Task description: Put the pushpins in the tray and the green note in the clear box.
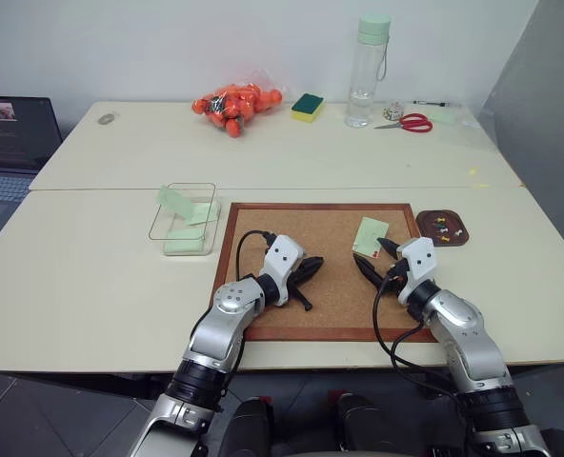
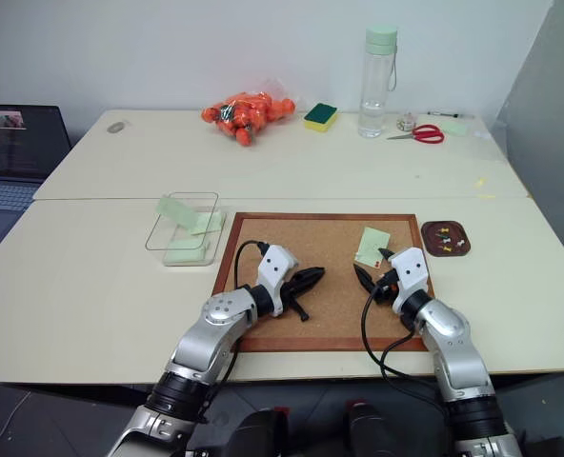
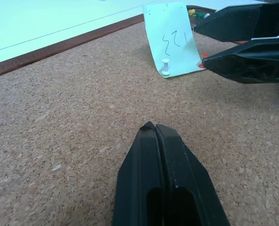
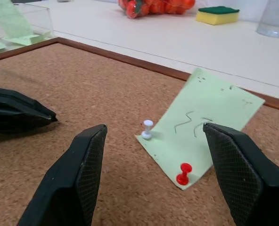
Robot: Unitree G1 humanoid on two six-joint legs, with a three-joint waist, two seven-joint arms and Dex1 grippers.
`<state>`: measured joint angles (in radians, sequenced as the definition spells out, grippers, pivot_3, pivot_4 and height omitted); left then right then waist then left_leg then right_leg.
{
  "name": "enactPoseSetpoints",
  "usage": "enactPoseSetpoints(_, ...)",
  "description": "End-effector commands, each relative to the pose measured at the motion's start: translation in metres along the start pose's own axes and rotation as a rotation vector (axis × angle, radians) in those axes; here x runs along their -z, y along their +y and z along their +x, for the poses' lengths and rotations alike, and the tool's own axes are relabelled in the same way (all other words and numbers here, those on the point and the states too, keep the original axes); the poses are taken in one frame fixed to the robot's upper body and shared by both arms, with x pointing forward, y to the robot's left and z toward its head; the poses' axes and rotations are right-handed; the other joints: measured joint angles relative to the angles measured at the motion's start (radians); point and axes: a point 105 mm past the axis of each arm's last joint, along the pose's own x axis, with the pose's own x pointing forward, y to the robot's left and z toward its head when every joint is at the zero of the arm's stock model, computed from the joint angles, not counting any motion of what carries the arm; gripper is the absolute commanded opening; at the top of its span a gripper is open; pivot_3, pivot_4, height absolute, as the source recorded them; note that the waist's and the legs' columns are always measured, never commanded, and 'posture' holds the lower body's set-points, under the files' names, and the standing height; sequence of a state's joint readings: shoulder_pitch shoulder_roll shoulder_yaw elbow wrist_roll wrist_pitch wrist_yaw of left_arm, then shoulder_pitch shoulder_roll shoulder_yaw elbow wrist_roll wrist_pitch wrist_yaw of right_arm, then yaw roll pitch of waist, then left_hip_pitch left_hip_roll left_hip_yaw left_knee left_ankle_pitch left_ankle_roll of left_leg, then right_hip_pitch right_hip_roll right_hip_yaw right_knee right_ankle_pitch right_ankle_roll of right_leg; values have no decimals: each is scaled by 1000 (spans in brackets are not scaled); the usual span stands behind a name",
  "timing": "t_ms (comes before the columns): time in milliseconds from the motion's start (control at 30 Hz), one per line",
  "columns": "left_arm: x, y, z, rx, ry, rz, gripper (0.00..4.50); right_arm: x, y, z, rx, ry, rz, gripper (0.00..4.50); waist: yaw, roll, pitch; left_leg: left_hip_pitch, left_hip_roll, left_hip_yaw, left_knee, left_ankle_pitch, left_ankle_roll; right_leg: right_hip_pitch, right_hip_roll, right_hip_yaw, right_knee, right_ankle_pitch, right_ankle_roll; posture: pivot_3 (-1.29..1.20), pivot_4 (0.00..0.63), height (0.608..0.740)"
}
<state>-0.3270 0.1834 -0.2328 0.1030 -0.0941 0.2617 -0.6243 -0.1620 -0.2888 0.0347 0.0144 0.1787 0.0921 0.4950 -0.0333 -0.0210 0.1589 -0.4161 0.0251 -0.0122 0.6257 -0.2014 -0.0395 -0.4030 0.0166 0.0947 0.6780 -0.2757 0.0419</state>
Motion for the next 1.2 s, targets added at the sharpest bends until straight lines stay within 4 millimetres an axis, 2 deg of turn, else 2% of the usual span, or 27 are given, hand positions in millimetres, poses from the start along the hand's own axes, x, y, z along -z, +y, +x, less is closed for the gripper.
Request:
enactPoseSetpoints(33, 27, -12, -1, 32, 92, -56, 0, -7, -6, 4, 20, -27, 38, 3466, 0, 0, 0, 0, 0, 0, 0, 0, 0, 0, 0, 0, 0, 0, 0, 0, 150, 740)
enactPoseSetpoints(100, 27, -12, -1, 33, 92, -56, 0, -3, -8, 5, 34, -5, 56, 3466, 0, 0, 0, 0, 0, 0, 0, 0, 0, 0, 0, 0, 0, 0, 0, 0, 150, 740)
enactPoseSetpoints(200, 27, -12, -1, 34, 91, -56, 0, -2, -10, 5, 39, 0, 59, 3061, 0, 0, 0, 0, 0, 0, 0, 0, 0, 0, 0, 0, 0, 0, 0, 0, 150, 740)
enactPoseSetpoints(633, 26, -13, -1, 36, 92, -56, 0, 3, -11, 2, 49, 21, 68, 116, 0, 0, 0, 0, 0, 0, 0, 0, 0, 0, 0, 0, 0, 0, 0, 0, 150, 740)
enactPoseSetpoints(867, 26, -14, 0, 37, 93, -58, 0, 4, -11, 1, 45, 32, 68, 46, -1, 0, 0, 0, 0, 0, 0, 0, 0, 0, 0, 0, 0, 0, 0, 0, 150, 740)
enactPoseSetpoints(1100, 26, -13, 0, 34, 92, -59, 0, -21, -11, 0, 47, -84, 75, 46, -1, 0, 0, 0, 0, 0, 0, 0, 0, 0, 0, 0, 0, 0, 0, 0, 150, 740)
enactPoseSetpoints(1200, 26, -13, 0, 35, 92, -59, 0, -22, -7, 1, 27, -85, 67, 46, -1, 0, 0, 0, 0, 0, 0, 0, 0, 0, 0, 0, 0, 0, 0, 0, 150, 740)
